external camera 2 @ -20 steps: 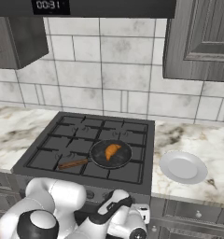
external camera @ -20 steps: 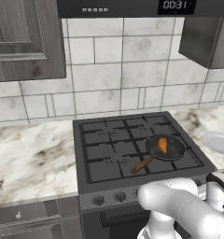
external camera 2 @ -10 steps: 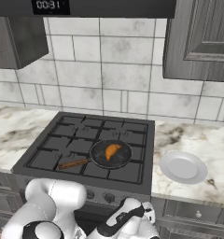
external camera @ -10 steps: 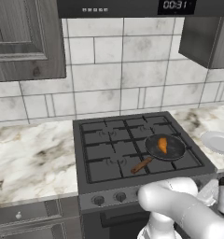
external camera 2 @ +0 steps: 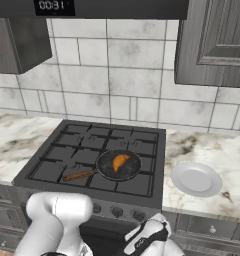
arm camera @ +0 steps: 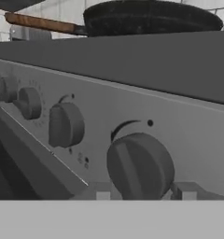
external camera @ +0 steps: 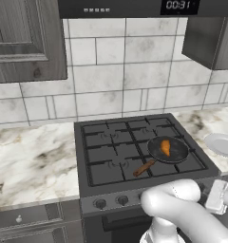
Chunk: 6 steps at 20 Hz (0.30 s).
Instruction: Pick the croissant and place it on the pan. Then turn on the stove to warm the croissant.
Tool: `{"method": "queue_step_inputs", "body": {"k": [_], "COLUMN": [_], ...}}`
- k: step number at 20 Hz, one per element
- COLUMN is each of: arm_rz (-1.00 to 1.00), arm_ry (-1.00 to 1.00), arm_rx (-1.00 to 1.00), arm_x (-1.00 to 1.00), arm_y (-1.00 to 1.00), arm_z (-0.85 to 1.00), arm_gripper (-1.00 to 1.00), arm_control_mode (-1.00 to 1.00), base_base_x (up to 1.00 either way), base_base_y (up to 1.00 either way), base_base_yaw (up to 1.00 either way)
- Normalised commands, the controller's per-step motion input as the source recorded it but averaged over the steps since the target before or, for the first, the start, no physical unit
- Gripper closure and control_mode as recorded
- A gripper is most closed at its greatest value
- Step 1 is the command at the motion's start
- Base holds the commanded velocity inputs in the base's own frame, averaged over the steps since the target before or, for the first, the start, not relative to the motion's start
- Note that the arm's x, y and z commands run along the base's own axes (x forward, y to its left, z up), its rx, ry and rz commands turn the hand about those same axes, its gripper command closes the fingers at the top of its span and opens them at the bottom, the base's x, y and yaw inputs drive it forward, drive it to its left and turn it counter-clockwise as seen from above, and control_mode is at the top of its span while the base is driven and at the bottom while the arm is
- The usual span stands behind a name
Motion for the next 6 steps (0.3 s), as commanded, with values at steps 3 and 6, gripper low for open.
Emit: {"method": "queue_step_inputs", "body": {"k": [3, 6], "arm_rz": [0.27, 0.27], "arm_ry": [-0.08, -0.05], "arm_rx": [-0.14, -0.15], "arm_x": [0.00, 0.00], "arm_y": [0.00, 0.04], "arm_z": [0.35, 0.37], "arm_gripper": [1.00, 1.00], "arm_control_mode": [-1.00, -1.00], "base_base_x": [0.00, 0.00], "base_base_y": [0.00, 0.00], "base_base_yaw": [0.00, 0.00]}}
